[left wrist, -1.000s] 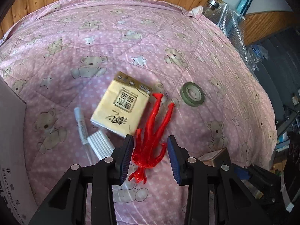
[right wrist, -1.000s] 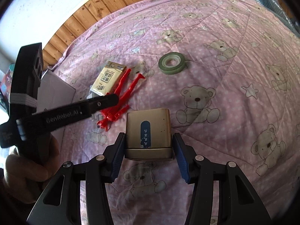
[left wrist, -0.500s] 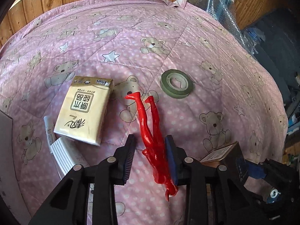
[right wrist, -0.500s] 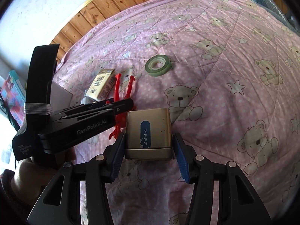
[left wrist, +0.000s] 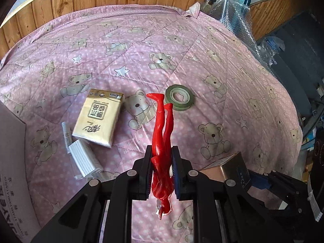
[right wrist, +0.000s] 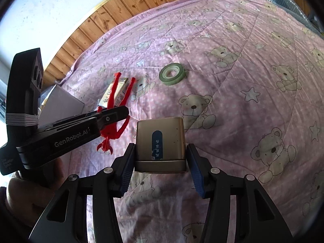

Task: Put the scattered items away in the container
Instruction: 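Carry the red figure with the left tool and power bank with the right tool over the box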

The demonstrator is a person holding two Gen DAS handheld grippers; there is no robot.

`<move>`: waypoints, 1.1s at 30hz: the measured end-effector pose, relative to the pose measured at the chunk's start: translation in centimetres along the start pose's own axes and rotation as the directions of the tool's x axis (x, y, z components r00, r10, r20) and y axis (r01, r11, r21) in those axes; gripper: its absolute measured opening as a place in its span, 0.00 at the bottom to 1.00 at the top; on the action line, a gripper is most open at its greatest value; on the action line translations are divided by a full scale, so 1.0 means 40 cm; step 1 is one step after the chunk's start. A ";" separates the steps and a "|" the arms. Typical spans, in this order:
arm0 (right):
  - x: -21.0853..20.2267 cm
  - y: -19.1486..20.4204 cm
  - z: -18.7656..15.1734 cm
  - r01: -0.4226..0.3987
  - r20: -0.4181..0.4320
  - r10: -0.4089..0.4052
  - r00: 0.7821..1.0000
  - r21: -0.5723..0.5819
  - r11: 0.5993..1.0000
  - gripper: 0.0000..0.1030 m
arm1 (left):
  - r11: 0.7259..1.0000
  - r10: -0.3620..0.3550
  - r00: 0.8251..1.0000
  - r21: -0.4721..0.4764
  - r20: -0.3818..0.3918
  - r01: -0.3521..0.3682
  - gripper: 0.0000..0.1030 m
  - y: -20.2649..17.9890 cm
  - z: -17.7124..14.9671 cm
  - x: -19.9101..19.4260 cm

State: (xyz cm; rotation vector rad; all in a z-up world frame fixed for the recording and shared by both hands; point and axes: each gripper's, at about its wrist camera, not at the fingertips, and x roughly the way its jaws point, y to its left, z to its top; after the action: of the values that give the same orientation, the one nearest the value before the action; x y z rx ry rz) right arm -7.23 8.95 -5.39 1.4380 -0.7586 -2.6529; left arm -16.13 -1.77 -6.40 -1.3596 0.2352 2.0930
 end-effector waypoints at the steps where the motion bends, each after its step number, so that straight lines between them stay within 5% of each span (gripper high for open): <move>1: -0.006 0.004 -0.001 -0.001 0.003 0.001 1.000 -0.005 1.000 0.51 | 1.000 0.016 1.000 -0.001 0.002 -0.016 0.17 0.002 -0.003 -0.012; 9: -0.046 0.061 -0.016 -0.023 0.010 0.024 1.000 -0.057 0.998 0.51 | 0.992 0.127 0.991 -0.018 0.044 -0.127 0.17 0.016 -0.038 -0.136; 33: -0.161 0.263 -0.112 -0.062 0.034 0.072 0.997 -0.226 0.972 0.51 | 0.989 0.110 0.977 -0.116 0.183 -0.090 0.17 0.059 -0.166 -0.400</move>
State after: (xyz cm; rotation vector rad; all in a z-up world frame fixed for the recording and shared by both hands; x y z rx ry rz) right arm -2.09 -0.50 2.11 1.2803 -0.4802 -2.6248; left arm -8.08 -13.15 4.14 -1.2209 0.1156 2.3318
